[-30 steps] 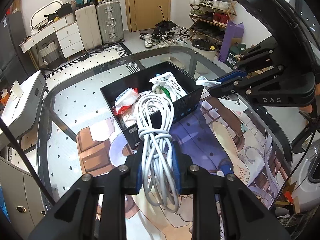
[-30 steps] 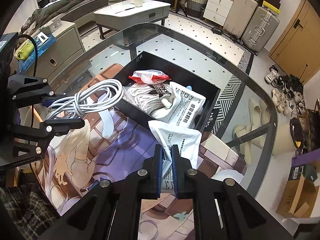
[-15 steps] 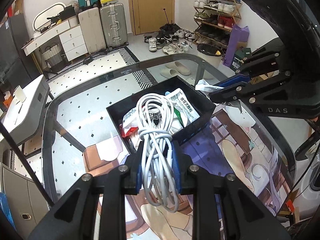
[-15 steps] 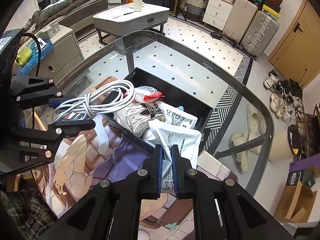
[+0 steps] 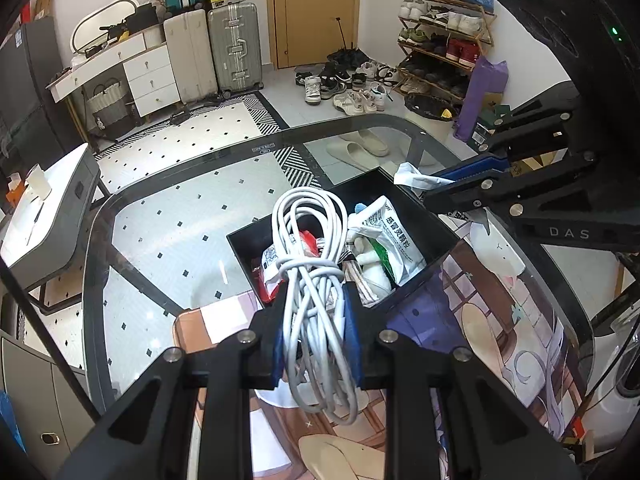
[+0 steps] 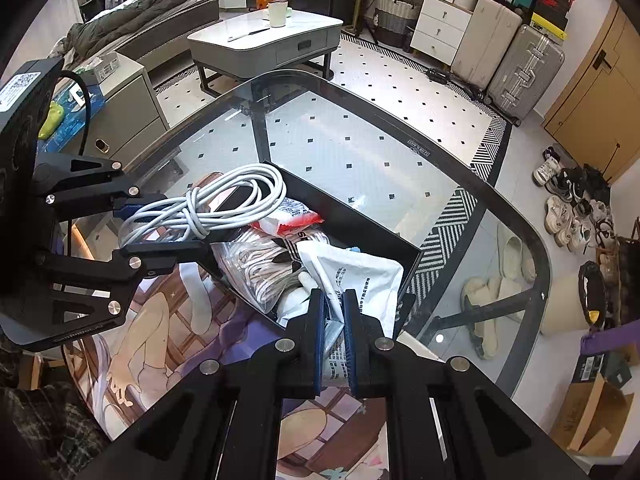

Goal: Organize soft objects
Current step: 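Lower the sachet into the box with the right gripper while the left lowers the cable in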

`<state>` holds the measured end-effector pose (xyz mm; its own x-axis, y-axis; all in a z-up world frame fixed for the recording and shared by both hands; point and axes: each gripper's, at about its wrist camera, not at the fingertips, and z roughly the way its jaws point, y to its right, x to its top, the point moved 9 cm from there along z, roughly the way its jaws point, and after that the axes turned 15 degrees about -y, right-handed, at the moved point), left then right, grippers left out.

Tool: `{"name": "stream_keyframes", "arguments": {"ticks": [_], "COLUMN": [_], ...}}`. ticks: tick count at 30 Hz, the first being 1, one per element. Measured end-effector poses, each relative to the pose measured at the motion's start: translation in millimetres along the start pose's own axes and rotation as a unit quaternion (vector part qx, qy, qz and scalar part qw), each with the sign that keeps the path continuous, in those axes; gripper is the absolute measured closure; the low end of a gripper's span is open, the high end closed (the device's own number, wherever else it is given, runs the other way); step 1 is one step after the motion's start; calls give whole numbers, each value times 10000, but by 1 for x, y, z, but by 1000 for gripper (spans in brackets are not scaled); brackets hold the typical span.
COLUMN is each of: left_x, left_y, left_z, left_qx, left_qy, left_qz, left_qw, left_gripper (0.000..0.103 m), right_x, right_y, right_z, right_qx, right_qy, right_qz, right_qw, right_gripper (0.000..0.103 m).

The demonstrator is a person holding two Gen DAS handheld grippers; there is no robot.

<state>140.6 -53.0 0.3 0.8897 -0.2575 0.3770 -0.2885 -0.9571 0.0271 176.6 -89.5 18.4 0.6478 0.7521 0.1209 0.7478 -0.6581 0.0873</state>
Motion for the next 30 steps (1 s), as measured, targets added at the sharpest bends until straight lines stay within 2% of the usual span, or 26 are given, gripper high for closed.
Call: {"name": "stream_keyframes", "arguments": {"ticks": [19,30], "left_x": [22,24], "left_y": [-9,-8], "left_z": [41,62], "left_qx": [-148,-307], "left_qy": [-303,-524], "left_qz": [-87,-127], "left_qw": [9994,9981], "left_gripper": [81,81], "right_x": [27,35], "right_y": [3,-1], "right_z": [32,66], "right_qx": [329,462], "right_qy": [-76,-311], "right_qz": [-39,-73], "right_qw": [9994,9984], "right_gripper": [94,94]}}
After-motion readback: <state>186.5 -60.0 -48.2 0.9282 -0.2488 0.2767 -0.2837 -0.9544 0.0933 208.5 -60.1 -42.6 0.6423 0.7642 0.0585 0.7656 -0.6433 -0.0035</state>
